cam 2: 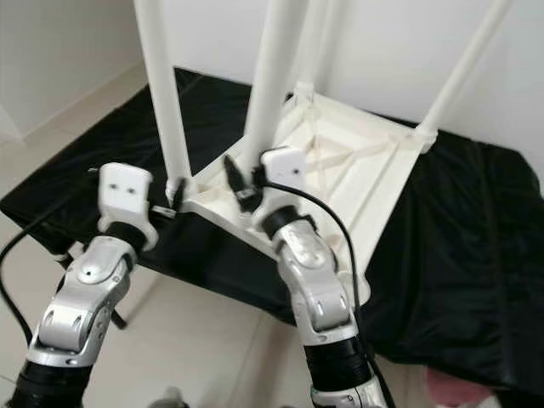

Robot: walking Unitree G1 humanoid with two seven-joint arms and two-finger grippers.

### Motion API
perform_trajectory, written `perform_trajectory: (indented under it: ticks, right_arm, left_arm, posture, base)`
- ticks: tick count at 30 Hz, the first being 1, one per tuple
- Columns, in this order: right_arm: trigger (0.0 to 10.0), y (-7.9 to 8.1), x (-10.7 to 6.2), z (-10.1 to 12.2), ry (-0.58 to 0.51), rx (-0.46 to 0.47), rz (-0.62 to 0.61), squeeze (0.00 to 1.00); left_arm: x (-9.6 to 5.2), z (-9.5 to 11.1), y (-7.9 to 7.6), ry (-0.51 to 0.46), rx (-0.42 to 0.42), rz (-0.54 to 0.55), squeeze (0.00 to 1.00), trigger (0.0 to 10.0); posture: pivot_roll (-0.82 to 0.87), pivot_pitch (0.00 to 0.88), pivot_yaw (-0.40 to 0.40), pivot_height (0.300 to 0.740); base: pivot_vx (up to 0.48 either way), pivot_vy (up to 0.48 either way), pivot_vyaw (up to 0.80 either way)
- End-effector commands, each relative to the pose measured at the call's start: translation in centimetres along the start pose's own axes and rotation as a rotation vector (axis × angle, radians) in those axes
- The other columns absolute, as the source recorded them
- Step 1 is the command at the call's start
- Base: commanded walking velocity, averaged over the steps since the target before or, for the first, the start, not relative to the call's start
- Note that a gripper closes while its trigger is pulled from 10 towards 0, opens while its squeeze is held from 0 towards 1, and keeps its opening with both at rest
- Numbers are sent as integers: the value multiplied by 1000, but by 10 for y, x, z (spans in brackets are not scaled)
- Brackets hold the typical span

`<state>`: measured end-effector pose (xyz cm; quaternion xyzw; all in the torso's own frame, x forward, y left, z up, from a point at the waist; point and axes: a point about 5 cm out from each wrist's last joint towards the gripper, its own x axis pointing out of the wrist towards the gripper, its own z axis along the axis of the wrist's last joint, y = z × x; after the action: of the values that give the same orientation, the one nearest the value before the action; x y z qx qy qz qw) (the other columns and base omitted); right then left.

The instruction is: Building children table

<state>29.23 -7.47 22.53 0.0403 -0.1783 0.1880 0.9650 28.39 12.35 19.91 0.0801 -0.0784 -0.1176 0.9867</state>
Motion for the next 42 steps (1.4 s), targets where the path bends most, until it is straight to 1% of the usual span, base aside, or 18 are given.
perform_trajectory:
  ticks: [1, 7, 9, 10, 13, 14, 15, 17, 19, 22, 23, 25, 28, 30, 32, 37, 38, 42]
  right_arm:
    - [10000, 6, 1, 4, -21, 8, 20, 0]
    - [10000, 4, 1, 3, -13, 2, 14, 0]
    - [10000, 2, 0, 1, 8, -13, 11, 0]
    - [10000, 2, 0, 1, 8, -13, 11, 0]
    - [10000, -14, -6, 6, 18, -39, 37, 0]
    - [10000, -14, -6, 6, 18, -39, 37, 0]
    - [10000, -18, -9, 10, 9, -51, 62, 0]
    - [10000, -18, -9, 10, 9, -51, 62, 0]
    - [10000, -24, -11, 13, -4, -72, 67, 0]
    - [10000, -64, -16, 30, -60, -214, -204, 0]
    - [10000, -64, -16, 30, -60, -214, -204, 0]
    - [10000, -73, -25, 35, -66, -251, -298, 0]
    - [10000, -74, -35, 33, -51, -259, -326, 0]
    - [10000, -74, -38, 33, -48, -264, -330, 0]
    - [10000, -73, -41, 33, -52, -299, -330, 0]
    - [10000, -69, -44, 37, -72, -291, -338, 0]
    - [10000, -68, -46, 38, -75, -287, -346, 0]
    - [10000, -65, -48, 39, -83, -281, -357, 0]
  left_arm:
    - [1, 1, 3, 0, 13, 10, 0, 10000]
    - [1, -1, 1, 5, 36, -11, 0, 10000]
    - [1, 0, -2, 1, 88, -76, 0, 10000]
    - [1, 0, -2, 1, 88, -76, 0, 10000]
    - [-1, 10, -5, -27, 133, -253, 0, 10000]
    - [-1, 10, -5, -27, 133, -253, 0, 10000]
    - [-2, 12, -6, -29, 138, -303, 0, 10000]
    - [-2, 12, -6, -29, 138, -303, 0, 10000]
    - [-2, 13, -7, -28, 139, -340, 0, 10000]
    - [5, 2, -11, 48, 200, -460, 0, 10000]
    - [5, 2, -11, 48, 200, -460, 0, 10000]
    - [12, -6, -17, 93, 288, -579, 0, 10000]
    - [26, -7, -22, 106, 371, -715, 0, 10000]
    - [31, -6, -23, 107, 392, -748, 0, 10000]
    - [39, -5, -30, 113, 429, -856, 0, 10000]
    - [54, -1, -38, 130, 444, -972, 0, 10000]
    - [57, -2, -41, 140, 442, -1021, 0, 10000]
    - [63, -4, -45, 168, 455, -1073, 0, 10000]
  posture:
    - [87, 86, -57, 740]
    - [86, 87, -58, 740]
    - [89, 86, -61, 740]
    - [89, 86, -61, 740]
    - [93, 89, -66, 740]
    - [93, 89, -66, 740]
    - [93, 89, -66, 740]
    - [93, 89, -66, 740]
    - [88, 88, -69, 740]
    - [67, 89, -70, 740]
    - [67, 89, -70, 740]
    - [52, 92, -65, 740]
    - [35, 95, -54, 740]
    - [32, 96, -52, 740]
    - [18, 101, -40, 740]
    - [-2, 112, -18, 740]
    - [-14, 120, -3, 740]
    - [-27, 124, 9, 740]
  base:
    - [0, 0, 0]
    - [0, 0, 0]
    - [0, 0, 0]
    - [0, 0, 0]
    - [0, 0, 0]
    - [0, 0, 0]
    - [0, 0, 0]
    - [0, 0, 0]
    - [0, 0, 0]
    - [0, 0, 0]
    - [0, 0, 0]
    - [0, 0, 0]
    - [0, 0, 0]
    - [0, 0, 0]
    - [0, 0, 0]
    - [0, 0, 0]
    - [0, 0, 0]
    - [0, 0, 0]
